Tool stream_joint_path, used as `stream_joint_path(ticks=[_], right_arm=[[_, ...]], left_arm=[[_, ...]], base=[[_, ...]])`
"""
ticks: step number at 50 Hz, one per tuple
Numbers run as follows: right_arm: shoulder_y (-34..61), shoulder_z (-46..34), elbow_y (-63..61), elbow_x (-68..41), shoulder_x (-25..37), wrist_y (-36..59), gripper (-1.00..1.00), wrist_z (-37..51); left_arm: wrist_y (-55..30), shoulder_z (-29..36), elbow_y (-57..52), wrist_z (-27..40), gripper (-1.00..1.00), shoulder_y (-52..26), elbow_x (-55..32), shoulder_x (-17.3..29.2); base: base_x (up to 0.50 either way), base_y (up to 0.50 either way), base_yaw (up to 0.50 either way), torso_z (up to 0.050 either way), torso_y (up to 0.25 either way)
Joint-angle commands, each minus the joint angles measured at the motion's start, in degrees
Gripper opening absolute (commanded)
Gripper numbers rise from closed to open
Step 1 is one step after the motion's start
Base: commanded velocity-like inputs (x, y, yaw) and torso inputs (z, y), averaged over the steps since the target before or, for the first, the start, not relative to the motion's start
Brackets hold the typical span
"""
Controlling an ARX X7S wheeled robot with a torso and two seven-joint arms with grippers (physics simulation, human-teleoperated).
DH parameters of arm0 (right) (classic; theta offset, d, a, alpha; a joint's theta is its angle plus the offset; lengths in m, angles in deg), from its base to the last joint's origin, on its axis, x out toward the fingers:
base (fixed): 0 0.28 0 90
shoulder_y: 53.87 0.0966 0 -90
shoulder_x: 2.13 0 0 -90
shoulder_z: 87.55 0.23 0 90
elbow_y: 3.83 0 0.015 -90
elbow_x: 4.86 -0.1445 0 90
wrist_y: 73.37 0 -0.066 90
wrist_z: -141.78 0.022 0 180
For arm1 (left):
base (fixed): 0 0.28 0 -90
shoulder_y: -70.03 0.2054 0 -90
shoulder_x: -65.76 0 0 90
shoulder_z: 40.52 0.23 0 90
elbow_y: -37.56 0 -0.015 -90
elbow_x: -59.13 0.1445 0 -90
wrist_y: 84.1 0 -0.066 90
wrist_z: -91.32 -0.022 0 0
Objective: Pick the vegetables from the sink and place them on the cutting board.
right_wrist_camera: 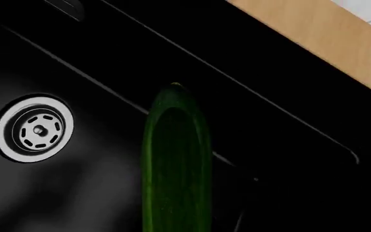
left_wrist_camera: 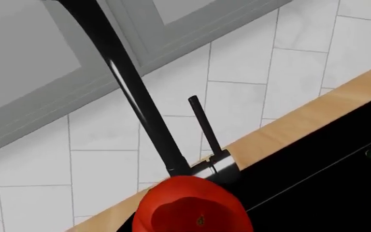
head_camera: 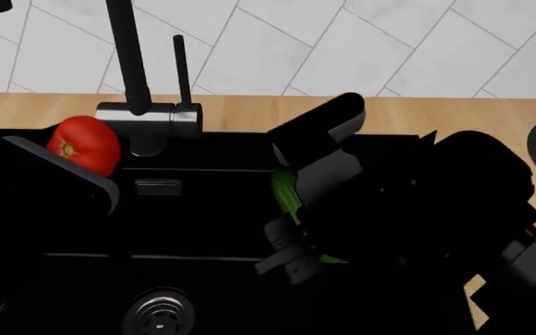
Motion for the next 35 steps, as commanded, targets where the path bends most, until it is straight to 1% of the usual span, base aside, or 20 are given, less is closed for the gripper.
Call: stream_joint_path(ticks=[1,2,7,16,22,27,35], right_arm=[[0.6,3.4,-11.2,-3.7,5.4,1.8,-1.00,7.1],[0.6,3.7,-11.7,-4.6,5.7,2.2,-1.00,8.0],[-0.4,4.9,-14.9,-8.4,7.3,3.2,-1.00,12.1],[1.7,7.7,-19.6,-14.2,10.4,4.4,-1.00,18.0],[3.4,8.7,-20.2,-15.5,11.2,4.7,-1.00,18.9],[2.8,8.8,-22.0,-17.4,11.3,4.8,-1.00,19.5],[2.3,8.5,-21.7,-18.2,11.9,4.8,-1.00,20.2]], left_arm=[[1.6,-2.8,1.7,2.9,-1.00,1.4,-0.8,-1.5],[1.8,-2.7,1.4,3.0,-1.00,1.7,-0.8,-1.4],[3.8,0.0,1.1,3.6,-1.00,2.8,1.8,-0.4],[1.4,0.2,-0.6,4.4,-1.00,1.9,1.6,-0.8],[0.2,0.2,-1.0,5.1,-1.00,1.4,1.4,-1.5],[0.4,-0.5,-0.9,5.1,-1.00,1.6,1.0,-1.5],[-0.2,-0.3,-1.2,5.2,-1.00,1.1,0.9,-1.6]], base=[[0.00,0.00,0.00,0.000,0.000],[0.00,0.00,0.00,0.000,0.000],[-0.24,-0.45,0.00,0.000,0.000],[-0.08,-0.50,0.00,0.000,0.000],[0.00,-0.50,0.00,0.000,0.000],[0.00,-0.50,0.00,0.000,0.000],[-0.46,-0.27,0.00,0.000,0.000]])
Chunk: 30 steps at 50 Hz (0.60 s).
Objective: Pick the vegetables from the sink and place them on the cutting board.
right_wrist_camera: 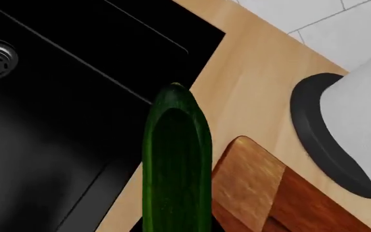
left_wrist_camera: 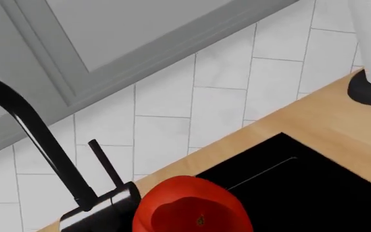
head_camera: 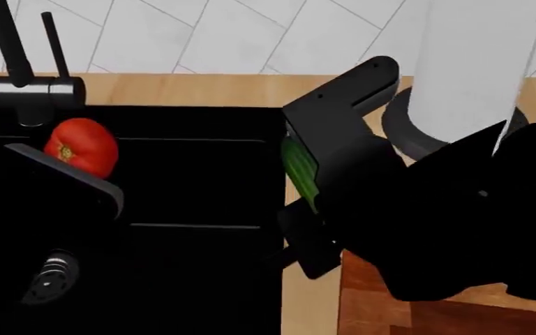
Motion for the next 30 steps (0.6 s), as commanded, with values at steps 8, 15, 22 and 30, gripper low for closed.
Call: stream_joint_path(ticks=[8,15,22,30], right_arm=[[-0.7,1.3,-4.3,2.1,2.2,-1.6,-1.00,-1.4],[-0.8,2.3,-4.2,-0.4,3.4,-2.2,-1.00,0.8],[-1.3,2.4,-4.9,-0.8,3.9,-2.6,-1.00,1.2],[-1.4,2.5,-5.3,-1.0,4.3,-2.9,-1.00,1.2]], left_arm=[[-0.7,-0.4,-0.3,2.5,-1.00,-1.0,-1.3,-0.7],[-1.3,-1.4,-1.0,2.6,-1.00,-1.6,-2.1,-1.1],[-1.2,-1.3,-1.1,2.6,-1.00,-1.4,-2.2,-1.1],[-1.8,-1.3,-1.9,2.7,-1.00,-1.7,-2.6,-1.3]], base=[[-0.44,-0.22,0.00,0.000,0.000],[0.00,-0.34,0.00,0.000,0.000],[0.00,-0.50,0.00,0.000,0.000],[0.00,-0.50,0.00,0.000,0.000]])
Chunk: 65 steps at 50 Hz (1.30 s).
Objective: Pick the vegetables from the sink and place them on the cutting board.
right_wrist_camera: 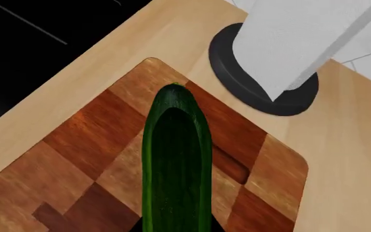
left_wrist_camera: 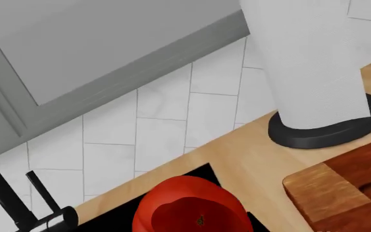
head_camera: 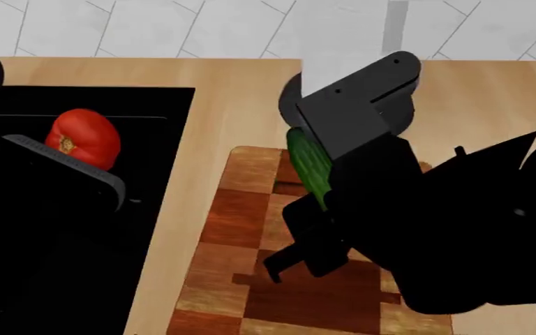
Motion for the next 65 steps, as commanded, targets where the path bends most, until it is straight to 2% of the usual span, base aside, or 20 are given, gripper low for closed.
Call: stream_joint_path(ticks=[1,10,17,26,30,33,37,44,54,65], right_arm=[[-0.2,0.7,-1.0,1.0,0.8,-0.3,-1.00,-0.4],[-0.4,1.2,-2.3,0.2,1.8,-0.8,-1.00,0.1],[-1.3,2.0,-3.4,0.9,2.5,-2.5,-1.00,-0.5],[-0.1,1.0,-2.4,2.0,1.4,-1.5,-1.00,-1.1],[-0.7,0.8,-1.8,2.0,1.0,-1.5,-1.00,-3.3],[-0.2,0.2,-0.7,3.0,1.0,-1.0,-1.00,-3.5],[0.8,-0.6,0.2,6.3,0.2,-0.9,-1.00,-7.0],[-0.5,-1.3,-0.4,8.5,1.0,-1.9,-1.00,-8.3],[-0.7,-1.3,0.2,8.7,1.1,-2.4,-1.00,-8.8],[-0.9,-0.6,-0.6,8.4,2.3,-3.4,-1.00,-8.3]], left_arm=[[-0.5,-1.0,-1.1,2.0,-1.00,-0.6,-1.9,-0.3],[-2.1,-1.6,-1.3,2.7,-1.00,-0.9,-2.9,-1.7],[-7.8,-4.0,-2.4,1.7,-1.00,-2.4,-7.2,-3.5],[-18.1,-6.7,1.2,0.2,-1.00,-9.2,-12.7,-7.4],[-20.9,-5.9,1.6,-0.6,-1.00,-12.8,-13.5,-7.1],[-23.4,-6.6,3.9,-4.1,-1.00,-15.5,-16.5,-7.3],[-21.0,-5.1,9.7,-7.7,-1.00,-18.4,-16.7,-7.3],[-15.7,-1.4,19.2,-13.0,-1.00,-18.9,-16.2,-8.7],[-12.3,0.8,28.1,-14.7,-1.00,-20.4,-14.8,-11.4],[-9.6,2.7,33.9,-15.2,-1.00,-20.5,-13.1,-12.1]], base=[[0.00,-0.50,0.00,0.000,0.000],[0.00,-0.50,0.00,0.000,0.000],[0.00,-0.43,0.00,0.000,0.000],[0.00,0.00,0.00,0.000,0.000],[0.00,0.00,0.00,0.000,0.000],[0.00,0.00,0.00,0.000,0.000],[0.00,0.00,0.00,0.000,0.004],[0.00,0.00,0.00,0.000,0.000],[0.00,0.00,0.00,0.000,0.000],[0.00,0.00,0.00,0.000,0.001]])
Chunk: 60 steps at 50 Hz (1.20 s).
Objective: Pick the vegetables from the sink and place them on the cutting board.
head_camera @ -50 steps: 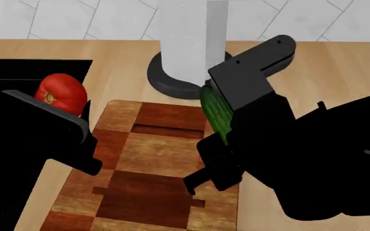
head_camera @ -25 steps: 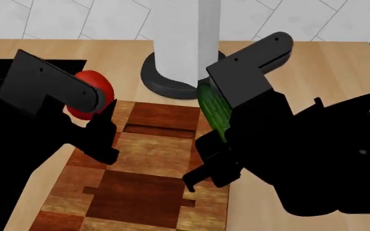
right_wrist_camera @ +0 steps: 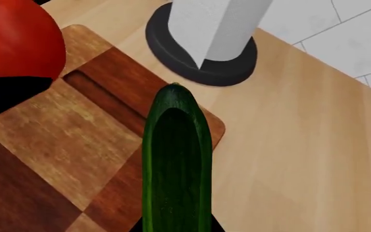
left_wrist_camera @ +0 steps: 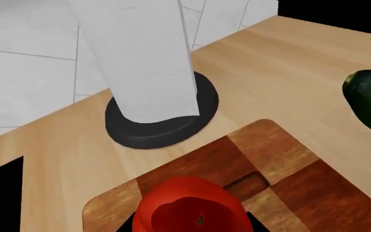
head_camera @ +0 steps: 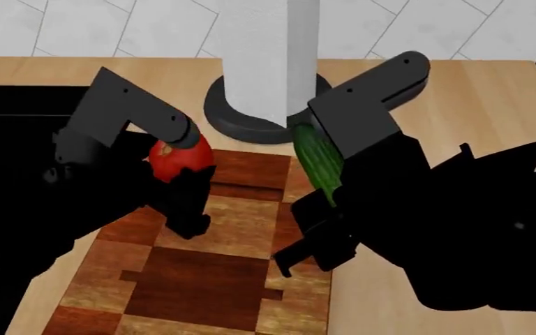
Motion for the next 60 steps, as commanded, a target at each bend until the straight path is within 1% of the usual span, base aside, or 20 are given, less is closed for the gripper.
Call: stream_joint_path(ticks=[1,8,19,39,40,49,55,60], right_arm=[[0.0,0.6,-0.5,1.6,0.8,-0.3,-1.00,-0.9],[0.1,0.4,-0.2,2.2,0.7,-0.6,-1.00,-1.4],[0.1,0.7,-0.9,1.1,1.0,-0.7,-1.00,0.0],[0.3,0.9,-2.0,-0.7,1.6,-0.4,-1.00,1.9],[0.3,0.9,-2.0,-0.7,1.6,-0.4,-1.00,1.9],[0.0,0.8,-2.5,-1.1,1.9,-0.4,-1.00,2.0],[0.0,0.4,-1.3,-2.0,1.4,0.2,-1.00,2.6],[0.3,0.2,-1.0,-2.3,1.4,0.5,-1.00,3.2]], left_arm=[[3.0,1.7,7.8,-0.2,-1.00,-0.8,0.6,-1.5],[2.9,2.5,8.3,0.2,-1.00,0.0,0.8,-1.3],[2.8,3.2,7.8,0.6,-1.00,1.9,0.9,-0.2],[3.3,4.5,8.2,1.0,-1.00,3.3,1.0,0.2],[3.3,4.3,7.9,1.1,1.00,3.4,0.9,0.2],[3.7,4.4,7.0,1.2,1.00,3.2,0.7,0.2],[1.7,-0.6,2.8,2.7,1.00,0.6,-2.0,0.1],[1.3,-3.0,1.6,3.3,1.00,-0.6,-3.0,0.4]], base=[[0.00,0.00,0.00,0.000,0.000],[0.00,0.00,0.00,0.000,0.000],[0.00,0.00,0.00,0.000,0.001],[0.00,0.00,0.00,0.000,0.001],[0.00,0.00,0.00,0.000,0.000],[0.00,0.00,0.00,0.000,0.000],[0.00,0.00,0.00,0.000,0.000],[0.00,0.00,0.00,0.000,0.000]])
